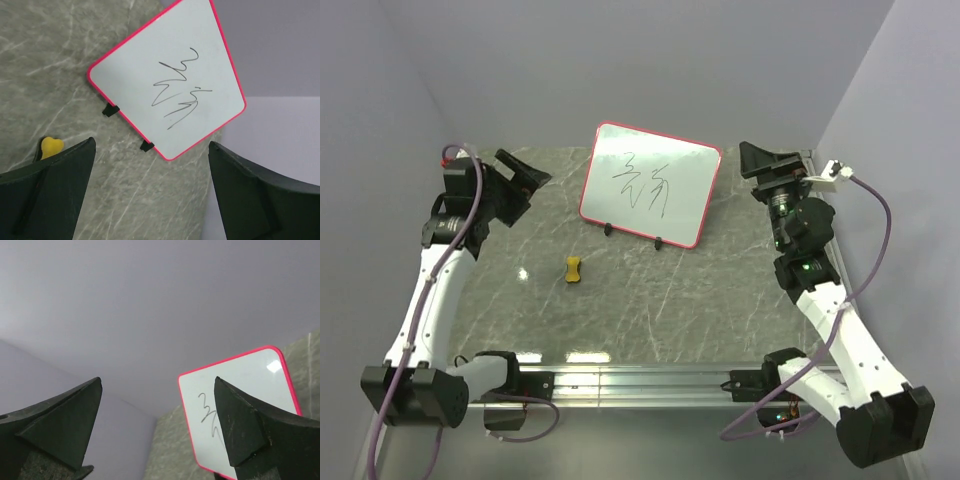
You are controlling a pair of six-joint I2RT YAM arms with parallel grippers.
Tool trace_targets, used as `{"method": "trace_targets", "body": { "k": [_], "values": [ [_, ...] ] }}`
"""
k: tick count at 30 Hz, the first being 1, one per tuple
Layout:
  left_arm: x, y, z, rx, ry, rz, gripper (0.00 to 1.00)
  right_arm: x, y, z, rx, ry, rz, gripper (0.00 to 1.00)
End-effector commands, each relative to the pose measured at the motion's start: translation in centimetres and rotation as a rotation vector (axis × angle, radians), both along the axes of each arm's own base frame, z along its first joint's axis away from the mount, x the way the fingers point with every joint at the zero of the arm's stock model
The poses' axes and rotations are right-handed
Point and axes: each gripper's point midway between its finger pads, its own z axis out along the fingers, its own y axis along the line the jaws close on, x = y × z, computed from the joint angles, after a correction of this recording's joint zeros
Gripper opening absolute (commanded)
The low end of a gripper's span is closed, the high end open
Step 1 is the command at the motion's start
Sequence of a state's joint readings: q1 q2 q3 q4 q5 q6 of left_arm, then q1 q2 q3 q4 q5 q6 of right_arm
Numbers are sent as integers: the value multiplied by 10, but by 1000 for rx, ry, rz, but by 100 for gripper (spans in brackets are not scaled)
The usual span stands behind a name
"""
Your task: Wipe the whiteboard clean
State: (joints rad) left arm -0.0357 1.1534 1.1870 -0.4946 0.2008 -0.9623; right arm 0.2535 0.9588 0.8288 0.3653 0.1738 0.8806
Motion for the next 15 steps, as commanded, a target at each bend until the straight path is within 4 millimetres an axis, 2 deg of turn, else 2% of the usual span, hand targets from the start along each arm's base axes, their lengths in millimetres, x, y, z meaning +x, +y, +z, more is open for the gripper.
{"method": "trace_targets", "body": {
  "k": [1,2,3,4,5,7,8,10,11,12,15],
  "values": [
    [-10,15,15,28,-11,57,99,-6,-10,1,116,23,11,100],
    [-6,4,8,-2,-15,-24,99,-7,-6,-2,156,29,59,100],
    [-4,-8,0,-7,-37,-108,99,-6,-2,-15,167,54,93,100],
    [-1,-15,-24,-33,-2,-147,99,-3,-4,-29,175,106,99,100],
    [-2,-17,-37,-23,38,-142,99,-4,5,-40,175,155,158,100],
    [0,-10,-58,78,119,-92,99,-2,13,-55,165,243,210,99],
    [-4,-4,-72,181,162,-61,99,-1,19,-72,150,321,262,97],
    [-5,3,-91,271,217,-30,99,-2,28,-84,144,384,325,95],
    [-8,-1,-98,287,229,-53,99,-5,33,-90,138,411,358,95],
    [-6,5,-105,327,232,-39,99,-13,44,-90,126,425,435,93],
    [-12,1,-141,355,264,-74,99,-27,54,-99,95,472,516,90]
  ]
}}
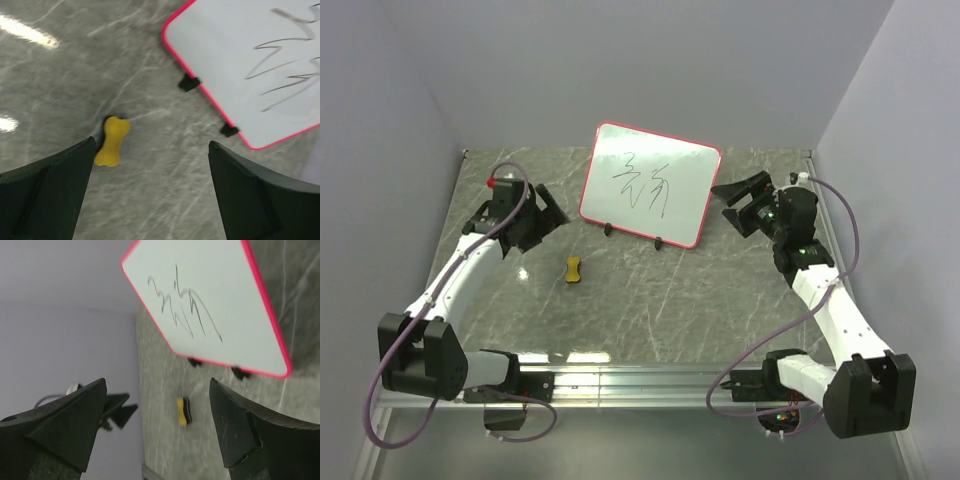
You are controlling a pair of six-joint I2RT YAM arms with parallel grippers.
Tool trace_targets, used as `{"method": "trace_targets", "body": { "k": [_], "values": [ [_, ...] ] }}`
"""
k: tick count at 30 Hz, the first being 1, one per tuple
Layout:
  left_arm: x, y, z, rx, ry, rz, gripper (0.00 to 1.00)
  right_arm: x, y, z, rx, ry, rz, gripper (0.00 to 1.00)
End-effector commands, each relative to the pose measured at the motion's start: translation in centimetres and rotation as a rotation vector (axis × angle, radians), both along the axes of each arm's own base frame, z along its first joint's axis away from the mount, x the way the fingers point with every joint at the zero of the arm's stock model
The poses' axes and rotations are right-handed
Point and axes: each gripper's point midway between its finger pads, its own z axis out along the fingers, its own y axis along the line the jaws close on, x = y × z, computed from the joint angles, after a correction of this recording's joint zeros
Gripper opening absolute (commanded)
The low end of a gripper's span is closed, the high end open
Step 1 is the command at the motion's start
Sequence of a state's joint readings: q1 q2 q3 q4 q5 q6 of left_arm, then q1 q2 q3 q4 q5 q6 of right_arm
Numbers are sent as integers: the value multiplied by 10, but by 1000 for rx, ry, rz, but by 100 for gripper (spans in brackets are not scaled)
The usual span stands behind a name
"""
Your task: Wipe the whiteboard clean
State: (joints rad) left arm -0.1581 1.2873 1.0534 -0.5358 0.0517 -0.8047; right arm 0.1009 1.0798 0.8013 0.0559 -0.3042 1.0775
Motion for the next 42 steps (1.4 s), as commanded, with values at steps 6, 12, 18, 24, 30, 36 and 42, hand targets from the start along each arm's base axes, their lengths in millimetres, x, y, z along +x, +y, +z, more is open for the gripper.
{"method": "trace_targets", "body": {
  "k": [6,12,18,24,30,36,42],
  "values": [
    [-14,-7,-67,148,29,-93,99,-59,13,17,-95,-17,182,91],
    [-17,-25,-97,167,48,-145,97,-85,5,9,-174,-9,182,90],
    [-8,-27,-119,261,102,-169,94,-100,-2,7,-219,-6,169,91],
    [-14,-26,-154,333,193,-187,86,-105,-12,10,-279,-3,140,91],
    [-25,-34,-164,357,222,-209,68,-106,-19,6,-318,13,130,91],
    [-44,-35,-159,378,232,-209,68,-103,-19,-2,-318,27,134,92],
    [-55,-26,-163,412,256,-195,62,-98,-16,-11,-306,43,149,92]
  ]
}}
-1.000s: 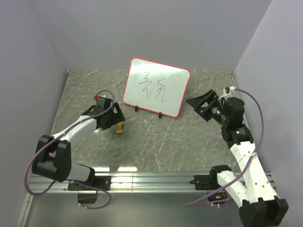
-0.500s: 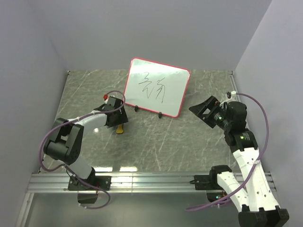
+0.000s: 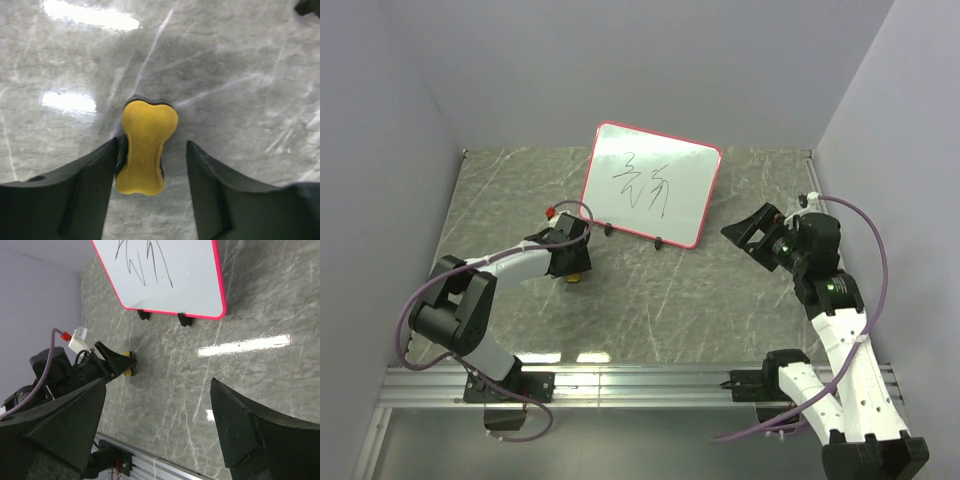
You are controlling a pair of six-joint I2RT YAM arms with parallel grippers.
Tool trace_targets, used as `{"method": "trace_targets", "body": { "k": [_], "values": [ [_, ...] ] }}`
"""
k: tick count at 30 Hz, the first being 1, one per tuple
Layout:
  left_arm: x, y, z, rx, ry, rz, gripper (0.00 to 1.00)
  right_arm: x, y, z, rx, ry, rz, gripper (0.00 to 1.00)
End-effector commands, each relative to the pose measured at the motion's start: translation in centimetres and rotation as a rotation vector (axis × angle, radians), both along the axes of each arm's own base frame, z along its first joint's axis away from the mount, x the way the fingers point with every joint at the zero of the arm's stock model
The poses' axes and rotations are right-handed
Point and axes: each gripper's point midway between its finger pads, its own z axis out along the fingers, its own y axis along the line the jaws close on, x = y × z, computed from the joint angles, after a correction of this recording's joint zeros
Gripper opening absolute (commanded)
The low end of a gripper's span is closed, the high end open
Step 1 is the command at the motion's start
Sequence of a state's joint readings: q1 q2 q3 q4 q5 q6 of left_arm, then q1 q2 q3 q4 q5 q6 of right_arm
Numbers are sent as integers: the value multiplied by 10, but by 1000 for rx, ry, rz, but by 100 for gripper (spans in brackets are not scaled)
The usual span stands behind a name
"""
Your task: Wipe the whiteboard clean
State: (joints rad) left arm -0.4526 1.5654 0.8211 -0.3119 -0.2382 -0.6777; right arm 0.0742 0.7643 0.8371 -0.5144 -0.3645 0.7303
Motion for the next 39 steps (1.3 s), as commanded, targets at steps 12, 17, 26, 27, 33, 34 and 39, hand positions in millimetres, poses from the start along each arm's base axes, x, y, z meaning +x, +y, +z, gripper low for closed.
{"method": "trace_targets", "body": {
  "k": [12,17,26,27,33,34,39],
  "values": [
    [1,6,-18,73,69,10,26,20,2,2,-10,-42,29,91],
    [-2,3,-18,59,83,-9,0,37,-2,3,-10,-38,5,91],
    [23,-38,82,-94,-52,-109,0,117,-17,14,132,-72,-12,88],
    [27,-43,94,-108,-66,-121,0,124,-18,15,138,-82,-8,88],
    [44,-100,173,-209,-145,-216,0,177,-15,7,179,-131,88,85],
    [50,-110,196,-235,-184,-225,0,186,-13,-5,196,-113,101,85],
    [45,-149,227,-282,-178,-263,0,219,-7,-11,241,-168,173,83]
  ]
}}
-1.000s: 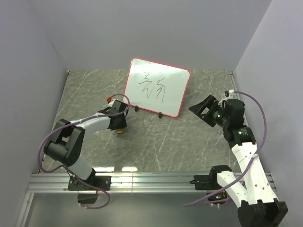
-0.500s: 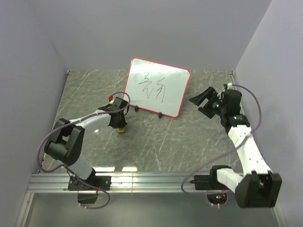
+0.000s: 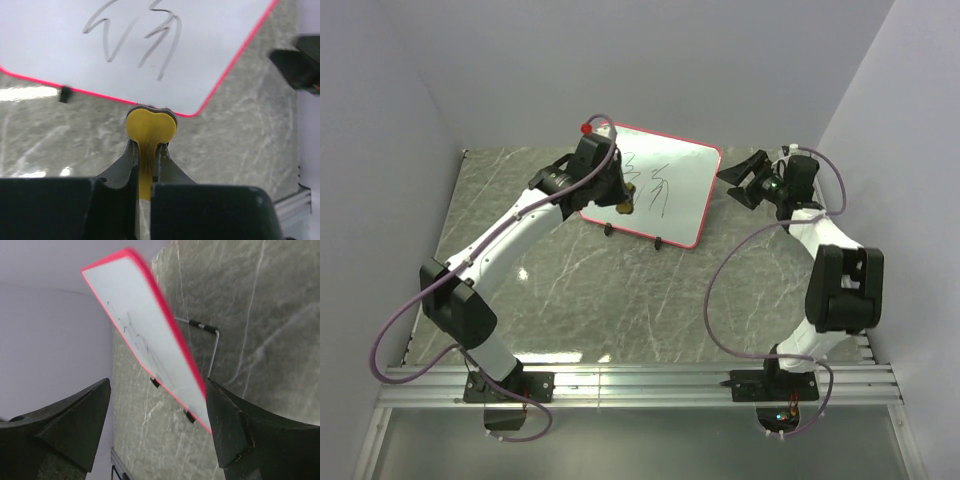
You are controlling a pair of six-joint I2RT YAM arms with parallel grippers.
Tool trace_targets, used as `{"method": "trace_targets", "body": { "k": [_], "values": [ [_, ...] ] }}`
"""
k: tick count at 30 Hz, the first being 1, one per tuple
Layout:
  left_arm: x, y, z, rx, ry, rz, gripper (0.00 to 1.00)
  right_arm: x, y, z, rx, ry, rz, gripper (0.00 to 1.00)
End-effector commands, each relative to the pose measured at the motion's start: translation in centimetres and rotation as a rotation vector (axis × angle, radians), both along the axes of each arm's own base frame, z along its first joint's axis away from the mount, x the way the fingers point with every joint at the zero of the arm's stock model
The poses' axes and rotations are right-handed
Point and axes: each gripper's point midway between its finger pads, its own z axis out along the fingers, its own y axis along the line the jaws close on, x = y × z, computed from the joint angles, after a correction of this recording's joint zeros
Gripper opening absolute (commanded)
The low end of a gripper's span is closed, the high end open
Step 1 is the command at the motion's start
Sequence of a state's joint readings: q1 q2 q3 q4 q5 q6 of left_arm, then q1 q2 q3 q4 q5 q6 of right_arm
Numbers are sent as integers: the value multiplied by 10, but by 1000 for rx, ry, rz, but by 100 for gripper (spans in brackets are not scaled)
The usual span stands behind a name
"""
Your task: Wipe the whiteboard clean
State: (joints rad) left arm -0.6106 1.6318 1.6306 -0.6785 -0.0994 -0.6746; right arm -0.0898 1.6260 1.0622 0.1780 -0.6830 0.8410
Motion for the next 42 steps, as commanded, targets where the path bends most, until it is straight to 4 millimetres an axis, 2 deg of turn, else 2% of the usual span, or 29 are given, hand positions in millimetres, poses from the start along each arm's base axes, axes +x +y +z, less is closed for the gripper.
{"method": "trace_targets", "body": {
  "k": [1,3,4,5,7,9,10,14,18,20,21,22,23,24,25,27,28,29,31,32,33,34,35,37,40,42],
  "values": [
    [-19,-16,-3,11,92,-27,0,30,6,22,18,-148,77,83],
    [-27,-29,4,0,89,-31,0,41,6,21,17,-166,90,82],
    [-31,-31,4,1,96,-32,0,45,7,11,32,-146,105,83],
    [-38,-37,8,-7,90,-40,0,51,8,14,32,-167,114,82],
    [-45,-40,6,-11,102,-18,0,57,13,0,37,-139,137,82],
    [-54,-44,5,-18,116,-4,0,62,17,-3,40,-146,157,80],
    [-55,-44,4,-12,114,9,0,63,19,-12,51,-131,163,78],
    [-65,-54,4,-15,123,34,0,57,33,-12,148,-146,174,71],
    [-61,-66,14,-15,102,36,0,51,51,-11,156,-153,207,70],
    [-56,-71,8,11,102,28,0,49,60,-10,172,-157,219,67],
    [-53,-75,13,6,90,17,0,50,59,-12,174,-154,214,65],
    [-48,-79,6,26,93,9,0,50,61,-13,178,-149,211,62],
    [-44,-81,6,50,79,-12,0,48,72,-13,179,-147,231,54],
    [-36,-86,18,36,42,-24,0,48,74,-14,176,-144,225,50],
    [-29,-94,8,58,41,-45,0,49,73,-16,170,-145,220,47],
    [-14,-102,12,67,-3,-98,0,50,74,-19,161,-130,216,39],
    [-3,-108,3,70,-10,-109,0,49,76,-22,149,-128,222,37],
    [10,-104,1,69,-16,-109,0,47,76,-26,141,-101,226,31],
    [28,-110,-1,25,-39,-125,0,46,78,-35,88,-97,234,28],
    [37,-106,-4,25,-52,-123,0,44,78,-41,75,-69,236,24],
    [41,-103,-18,38,-44,-124,0,43,80,-44,66,-65,244,21],
    [52,-105,-14,9,-81,-122,0,41,81,-50,57,-59,257,20],
    [53,-104,-29,31,-77,-137,0,38,82,-57,56,-37,261,14],
    [60,-105,-40,41,-94,-143,0,31,84,-71,48,-6,265,12],
    [68,-112,-56,62,-115,-173,0,24,83,-82,36,18,255,9],
    [71,-115,-58,70,-137,-197,0,16,85,-89,24,49,259,8]
  ]
}}
